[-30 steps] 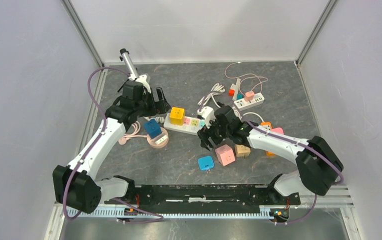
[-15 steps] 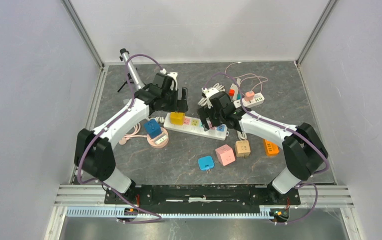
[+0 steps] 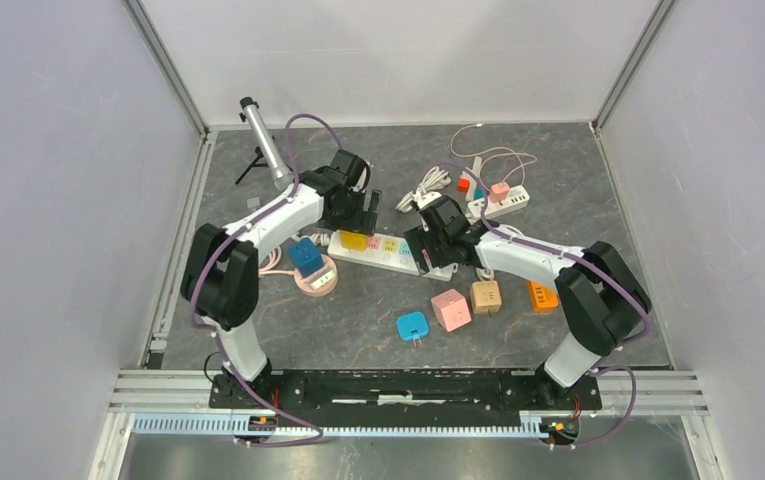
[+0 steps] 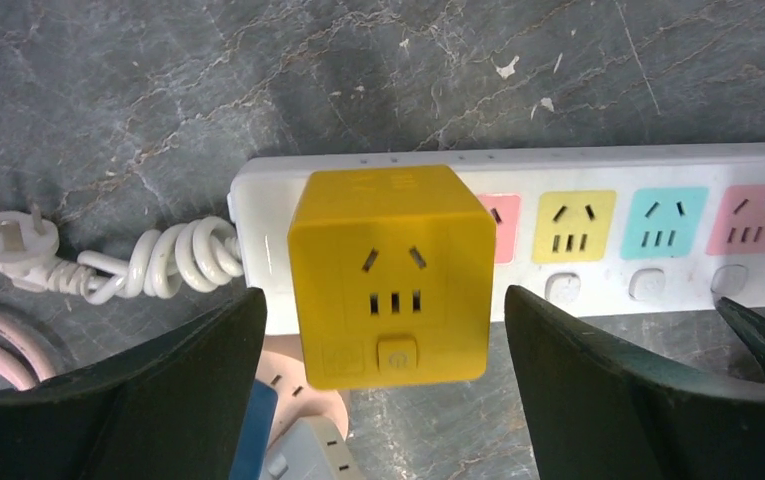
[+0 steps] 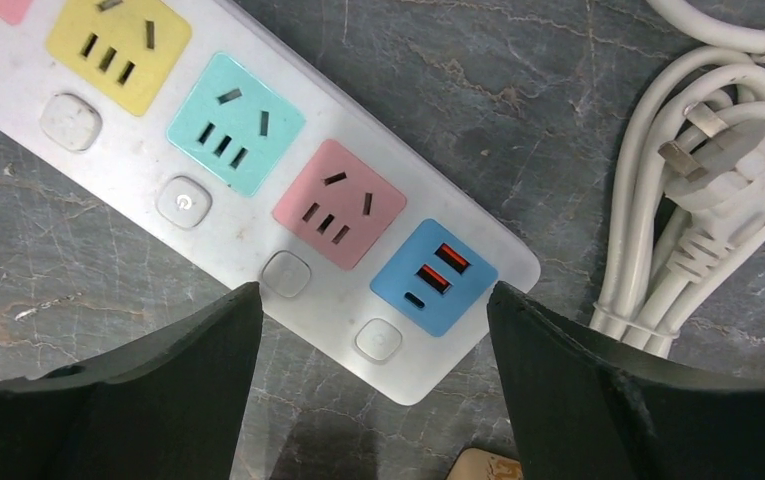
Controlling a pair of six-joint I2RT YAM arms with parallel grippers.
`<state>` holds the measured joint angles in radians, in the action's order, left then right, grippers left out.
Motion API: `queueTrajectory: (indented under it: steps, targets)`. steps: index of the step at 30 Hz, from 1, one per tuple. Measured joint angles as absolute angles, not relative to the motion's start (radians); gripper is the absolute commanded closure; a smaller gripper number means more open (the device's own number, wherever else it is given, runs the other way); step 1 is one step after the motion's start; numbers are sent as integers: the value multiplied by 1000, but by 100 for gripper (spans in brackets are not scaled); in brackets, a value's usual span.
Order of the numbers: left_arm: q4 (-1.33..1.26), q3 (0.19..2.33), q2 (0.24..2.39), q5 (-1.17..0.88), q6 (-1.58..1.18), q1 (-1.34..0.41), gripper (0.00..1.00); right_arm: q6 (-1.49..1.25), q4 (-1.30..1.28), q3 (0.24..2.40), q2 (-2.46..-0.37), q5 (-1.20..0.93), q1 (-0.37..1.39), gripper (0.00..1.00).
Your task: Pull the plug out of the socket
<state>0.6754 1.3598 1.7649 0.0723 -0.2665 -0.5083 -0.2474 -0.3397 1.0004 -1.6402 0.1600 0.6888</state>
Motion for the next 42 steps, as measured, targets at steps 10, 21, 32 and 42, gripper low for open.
queueTrajectory:
  steps: [10, 21, 32, 42]
  targets:
    - [702, 1389, 1815, 46, -255, -508, 45, -265, -309, 999, -1654, 130, 669, 15]
    - [714, 1394, 1815, 49, -263, -513, 55, -233, -278, 1050, -1717, 94, 662, 15]
    - [805, 1462, 1856, 160, -310, -570, 59, -213, -152, 973, -1702, 45, 649, 26]
    - [810, 1462, 1854, 42, -308, -508, 62, -214, -110, 952, -1706, 45, 649, 29]
